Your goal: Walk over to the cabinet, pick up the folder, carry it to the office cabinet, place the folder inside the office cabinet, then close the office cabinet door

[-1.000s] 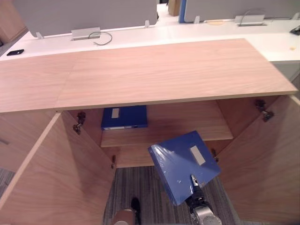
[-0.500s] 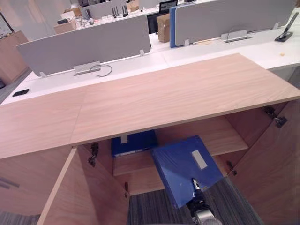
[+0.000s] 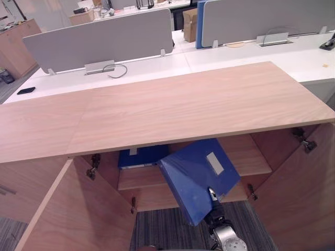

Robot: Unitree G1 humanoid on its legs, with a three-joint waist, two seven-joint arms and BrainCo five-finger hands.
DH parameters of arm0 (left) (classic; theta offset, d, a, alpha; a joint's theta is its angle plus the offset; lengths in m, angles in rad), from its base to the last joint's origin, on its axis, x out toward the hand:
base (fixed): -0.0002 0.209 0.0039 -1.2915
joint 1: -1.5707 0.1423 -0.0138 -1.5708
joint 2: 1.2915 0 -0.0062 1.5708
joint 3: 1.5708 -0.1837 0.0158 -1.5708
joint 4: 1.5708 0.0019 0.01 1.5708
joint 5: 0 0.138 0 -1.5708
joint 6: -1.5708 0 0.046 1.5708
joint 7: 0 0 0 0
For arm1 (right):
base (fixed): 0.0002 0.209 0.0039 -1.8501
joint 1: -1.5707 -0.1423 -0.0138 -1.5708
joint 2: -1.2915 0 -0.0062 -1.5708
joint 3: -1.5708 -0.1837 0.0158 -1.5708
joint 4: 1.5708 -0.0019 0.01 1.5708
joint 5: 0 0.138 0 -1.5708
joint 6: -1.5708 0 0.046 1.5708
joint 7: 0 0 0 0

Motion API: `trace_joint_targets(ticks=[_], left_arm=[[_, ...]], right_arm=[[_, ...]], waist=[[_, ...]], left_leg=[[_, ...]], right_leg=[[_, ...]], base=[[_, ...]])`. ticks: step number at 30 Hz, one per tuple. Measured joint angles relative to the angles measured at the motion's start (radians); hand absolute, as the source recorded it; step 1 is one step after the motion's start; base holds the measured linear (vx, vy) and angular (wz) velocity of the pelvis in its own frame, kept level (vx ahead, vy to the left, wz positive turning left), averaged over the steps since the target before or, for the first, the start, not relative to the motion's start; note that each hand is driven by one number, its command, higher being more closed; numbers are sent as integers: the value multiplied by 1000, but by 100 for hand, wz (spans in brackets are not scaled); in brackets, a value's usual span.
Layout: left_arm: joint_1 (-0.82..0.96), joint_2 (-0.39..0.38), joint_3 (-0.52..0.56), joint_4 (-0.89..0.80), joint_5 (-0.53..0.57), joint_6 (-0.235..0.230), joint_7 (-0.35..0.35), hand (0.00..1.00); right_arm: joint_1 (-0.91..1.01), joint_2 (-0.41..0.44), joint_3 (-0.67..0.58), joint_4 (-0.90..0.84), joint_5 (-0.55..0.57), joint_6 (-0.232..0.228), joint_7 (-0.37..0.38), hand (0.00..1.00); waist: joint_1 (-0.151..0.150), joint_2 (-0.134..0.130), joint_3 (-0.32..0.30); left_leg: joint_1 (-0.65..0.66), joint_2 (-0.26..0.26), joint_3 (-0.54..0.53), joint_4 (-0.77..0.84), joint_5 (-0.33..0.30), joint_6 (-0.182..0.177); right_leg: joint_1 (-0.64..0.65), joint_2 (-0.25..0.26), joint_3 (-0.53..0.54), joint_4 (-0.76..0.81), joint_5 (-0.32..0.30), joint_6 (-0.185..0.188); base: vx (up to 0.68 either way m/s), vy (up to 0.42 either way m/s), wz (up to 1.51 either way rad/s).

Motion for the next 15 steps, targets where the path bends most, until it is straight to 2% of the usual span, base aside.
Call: trace_joint_targets(ticks=[3,8,9,10,11,12,13,14,15], left_arm=[[5,0,1,0,11,0,-1,0],[18,3,-8,-1,44,0,-12,0],[16,1,-13,-1,54,0,-17,0],[12,-3,-26,-1,60,2,-20,0],[7,-2,-33,-2,60,3,-21,0],[-1,0,-27,-6,60,0,-20,0],[-5,-3,-14,-24,59,-2,-19,0],[-5,-4,-8,-34,59,-3,-19,0],[-5,-4,10,-51,59,-4,-17,0]], right_arm=[[3,-29,-12,-35,-2,0,16,100],[-18,-43,-114,-81,-20,-18,19,100],[-59,-44,-161,-82,-20,-25,18,100],[-112,-47,-206,-82,-20,-45,12,100],[-141,-49,-226,-86,-20,-61,4,100],[-198,-50,-266,-99,-18,-90,-16,100],[-244,-50,-295,-140,-17,-117,-38,100],[-262,-49,-307,-169,-17,-129,-47,100],[-291,-48,-317,-223,-18,-155,-66,100]], waist=[[0,2,-18],[3,4,-20],[4,11,-8],[1,4,13],[0,9,28],[0,10,65],[2,14,100],[2,15,112],[7,14,114]], left_leg=[[2,-7,-28,-15,5,-1],[30,-49,-83,-26,11,9],[13,-67,-86,-6,12,10],[-40,-89,-89,47,9,15],[-65,-99,-89,82,5,20],[-118,-114,-87,159,-13,33],[-174,-124,-81,240,-45,40],[-208,-127,-77,283,-69,43],[-290,-131,-57,366,-122,58]], right_leg=[[15,1,-17,-12,1,0],[57,-45,-45,-3,-9,15],[34,-74,-46,36,-18,28],[-11,-113,-46,92,-30,32],[-32,-134,-46,124,-36,32],[-73,-169,-46,193,-53,33],[-120,-205,-40,275,-86,36],[-151,-223,-35,319,-106,35],[-235,-260,-20,416,-150,37]], base=[[246,11,19],[81,100,22],[-36,162,16],[-68,166,17],[-135,159,24],[-163,134,28],[-176,122,27],[-205,105,25],[-221,74,16]])
